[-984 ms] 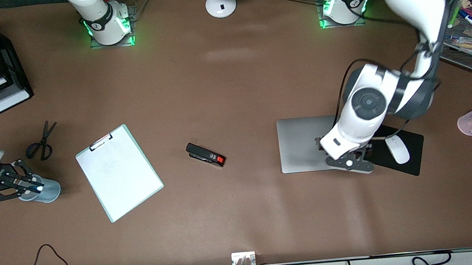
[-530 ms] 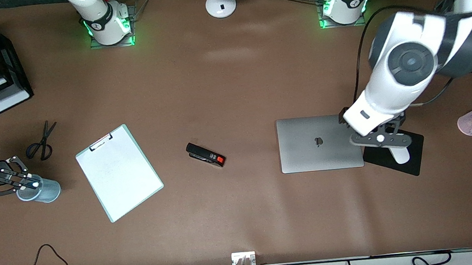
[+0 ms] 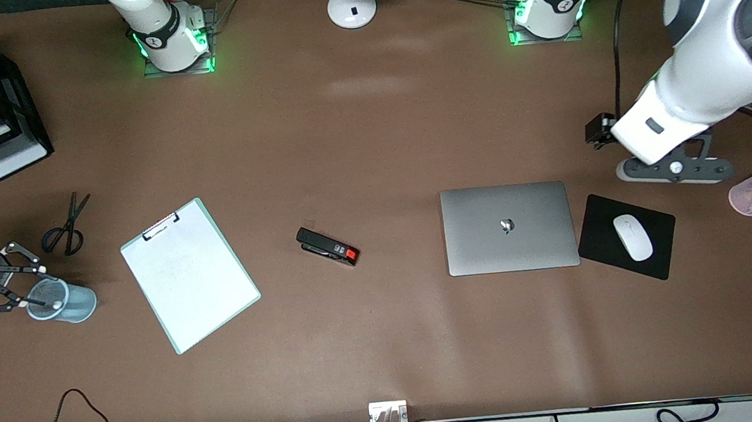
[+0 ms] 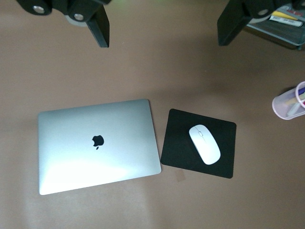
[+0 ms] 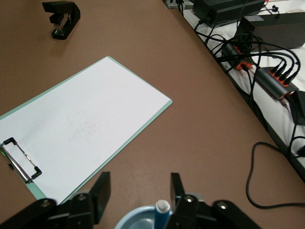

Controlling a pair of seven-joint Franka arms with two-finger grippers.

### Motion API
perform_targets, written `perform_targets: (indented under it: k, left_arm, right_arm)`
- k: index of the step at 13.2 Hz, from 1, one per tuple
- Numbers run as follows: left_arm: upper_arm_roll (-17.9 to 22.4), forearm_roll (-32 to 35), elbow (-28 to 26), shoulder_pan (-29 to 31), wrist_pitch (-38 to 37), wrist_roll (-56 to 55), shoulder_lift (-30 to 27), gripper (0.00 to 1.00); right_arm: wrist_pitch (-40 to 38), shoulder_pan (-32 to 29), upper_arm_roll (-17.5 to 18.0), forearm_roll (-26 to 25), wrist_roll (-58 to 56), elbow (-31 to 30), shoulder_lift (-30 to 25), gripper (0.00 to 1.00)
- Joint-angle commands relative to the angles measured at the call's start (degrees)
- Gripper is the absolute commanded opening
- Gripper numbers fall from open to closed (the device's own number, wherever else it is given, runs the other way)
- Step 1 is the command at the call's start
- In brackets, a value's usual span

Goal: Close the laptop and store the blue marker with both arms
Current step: 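Release the marker into the cup while the left gripper lifts off the laptop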

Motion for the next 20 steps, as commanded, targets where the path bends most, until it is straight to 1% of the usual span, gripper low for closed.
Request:
perform_targets:
  k: [1,2,3,5,6,7,10,11,12,15,17,20]
  left_arm:
    - [4.8,-5.1,-12.8,1.0,10.8,2.9,-9.5,1.0]
    - [5.8,-5.3,-16.8,0.4,15.7,2.7,-11.7,1.0]
    - [7.4,-5.3,-18.5,-0.3,18.6,2.2,-12.6,1.0]
    - [9.9,-5.3,-19.3,-2.6,20.1,2.0,-13.3,1.0]
    - [12.4,-5.3,-21.3,-4.4,20.2,2.3,-14.7,1.0]
    - [13.8,-5.6,-22.9,-5.3,20.4,2.7,-15.4,1.0]
    - [13.3,-5.3,-23.3,-3.9,20.4,4.3,-15.3,1.0]
    - [12.4,-5.3,-23.3,-3.7,20.4,4.7,-15.4,1.0]
    - [12.3,-5.3,-23.4,-3.5,20.4,4.7,-15.5,1.0]
    - [12.3,-5.4,-23.4,-3.4,20.3,4.8,-15.5,1.0]
    - [12.3,-5.5,-23.4,-3.3,19.8,5.1,-15.5,1.0]
    - [12.3,-5.4,-21.2,-3.4,19.7,5.2,-14.0,1.0]
  right_arm:
    - [-1.4,-0.5,0.5,0.2,2.6,3.1,0.1,1.0]
    - [-1.4,-0.2,0.5,-1.2,5.7,3.2,-0.6,1.0]
    - [-1.4,0.1,0.7,-3.5,9.8,3.4,-0.8,1.0]
    - [-1.5,1.7,0.8,-8.8,19.4,5.6,-1.3,1.0]
    - [-2.0,2.5,0.8,-11.3,24.5,6.3,-1.4,1.0]
    - [-3.9,3.5,0.8,-13.7,29.9,7.6,-2.0,1.0]
    - [-12.2,6.6,0.8,-20.0,50.3,12.0,-2.8,1.0]
    - [-14.5,7.8,0.8,-21.7,57.9,13.3,-3.1,1.0]
    - [-16.0,8.8,0.8,-23.3,63.4,14.2,-4.0,1.0]
    - [-16.7,11.9,0.8,-27.5,74.2,14.3,-6.8,1.0]
    - [-19.6,14.1,0.8,-29.8,82.4,14.3,-8.0,1.0]
    - [-23.0,18.4,0.8,-34.5,97.4,14.3,-11.8,1.0]
